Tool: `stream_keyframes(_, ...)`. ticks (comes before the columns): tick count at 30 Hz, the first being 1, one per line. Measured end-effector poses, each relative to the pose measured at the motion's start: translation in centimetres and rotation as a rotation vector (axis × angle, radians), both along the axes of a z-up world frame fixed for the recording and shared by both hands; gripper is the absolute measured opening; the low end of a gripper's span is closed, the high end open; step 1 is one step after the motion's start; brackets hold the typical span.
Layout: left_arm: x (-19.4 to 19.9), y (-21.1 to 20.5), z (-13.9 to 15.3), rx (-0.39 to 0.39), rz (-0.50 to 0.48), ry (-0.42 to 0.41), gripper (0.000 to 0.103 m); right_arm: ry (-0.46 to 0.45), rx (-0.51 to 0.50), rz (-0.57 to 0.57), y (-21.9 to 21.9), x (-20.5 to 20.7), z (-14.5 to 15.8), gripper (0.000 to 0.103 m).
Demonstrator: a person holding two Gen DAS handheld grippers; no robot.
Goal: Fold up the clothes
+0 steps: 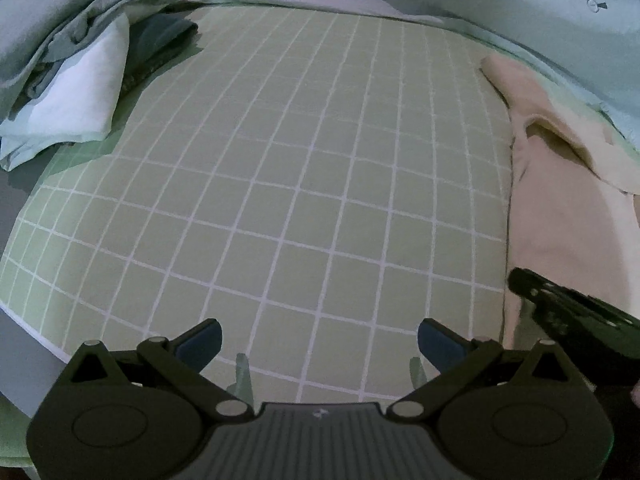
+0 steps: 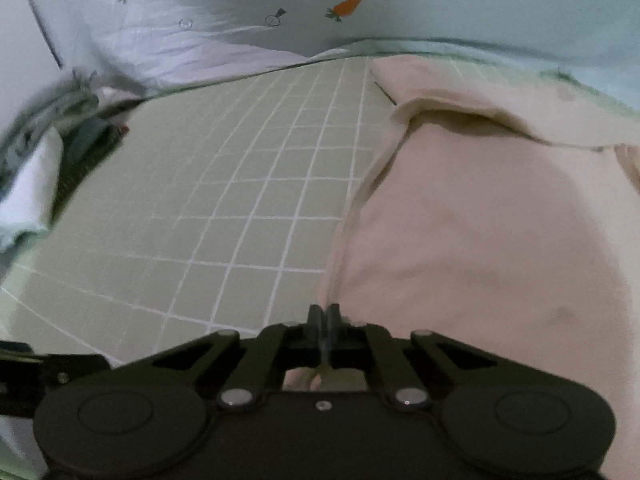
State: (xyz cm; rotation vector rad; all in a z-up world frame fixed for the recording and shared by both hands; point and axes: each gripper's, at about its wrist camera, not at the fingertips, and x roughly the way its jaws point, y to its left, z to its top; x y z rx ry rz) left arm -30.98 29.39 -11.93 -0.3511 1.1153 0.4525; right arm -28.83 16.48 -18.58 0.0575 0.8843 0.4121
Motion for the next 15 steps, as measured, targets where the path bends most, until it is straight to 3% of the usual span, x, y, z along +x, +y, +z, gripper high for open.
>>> stream_keyframes(8, 2.7, -3.8, 0.5, -0.019, -0.029, -0.028, 0.103, 0.019, 0.274, -0.101, -9.0, 0.6, 3.0, 0.002)
stream_keyframes(12, 4.9, -8.2, 0.5, -0.023, -0.092, -0.032, 0.103, 0.058, 0.343, -0.176, -14.2, 0.9, 3.0, 0.002)
stream_keyframes(15, 6.5, -12.0, 0.2, -0.02, -0.154, -0.023, 0.103, 0.094, 0.33, -0.215, -17.3, 1.5, 2.1, 0.002)
